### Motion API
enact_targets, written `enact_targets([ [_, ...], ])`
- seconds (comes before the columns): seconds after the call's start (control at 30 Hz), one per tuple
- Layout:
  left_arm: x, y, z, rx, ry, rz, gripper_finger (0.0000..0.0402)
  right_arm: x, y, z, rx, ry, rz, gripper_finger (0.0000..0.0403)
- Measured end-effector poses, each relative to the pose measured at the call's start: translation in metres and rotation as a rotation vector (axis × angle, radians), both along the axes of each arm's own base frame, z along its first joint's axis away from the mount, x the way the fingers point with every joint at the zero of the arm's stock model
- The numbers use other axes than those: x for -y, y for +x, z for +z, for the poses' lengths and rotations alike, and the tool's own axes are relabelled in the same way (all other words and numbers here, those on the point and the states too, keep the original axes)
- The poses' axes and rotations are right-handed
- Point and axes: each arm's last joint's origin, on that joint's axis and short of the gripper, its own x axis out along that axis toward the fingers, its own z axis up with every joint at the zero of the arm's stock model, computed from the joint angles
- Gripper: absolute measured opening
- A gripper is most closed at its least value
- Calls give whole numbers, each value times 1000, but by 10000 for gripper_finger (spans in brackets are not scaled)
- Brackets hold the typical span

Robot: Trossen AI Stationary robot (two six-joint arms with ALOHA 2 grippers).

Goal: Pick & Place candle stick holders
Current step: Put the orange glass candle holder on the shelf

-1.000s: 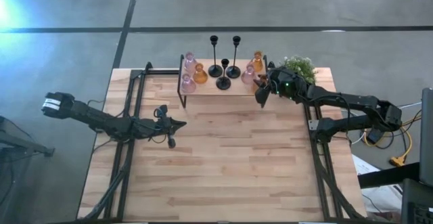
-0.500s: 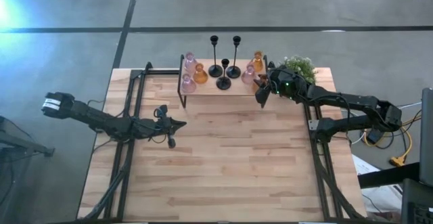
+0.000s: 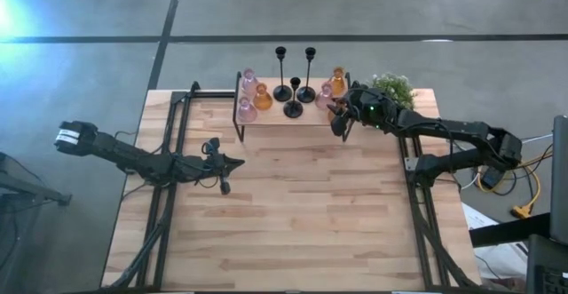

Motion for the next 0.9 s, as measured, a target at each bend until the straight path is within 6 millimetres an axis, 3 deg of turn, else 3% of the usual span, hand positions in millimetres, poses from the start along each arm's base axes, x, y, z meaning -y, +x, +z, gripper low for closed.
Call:
enact_targets([
  [0.9,0,0,0,-1,0,0,14,3,-3,2,-10,-35,-5,127],
])
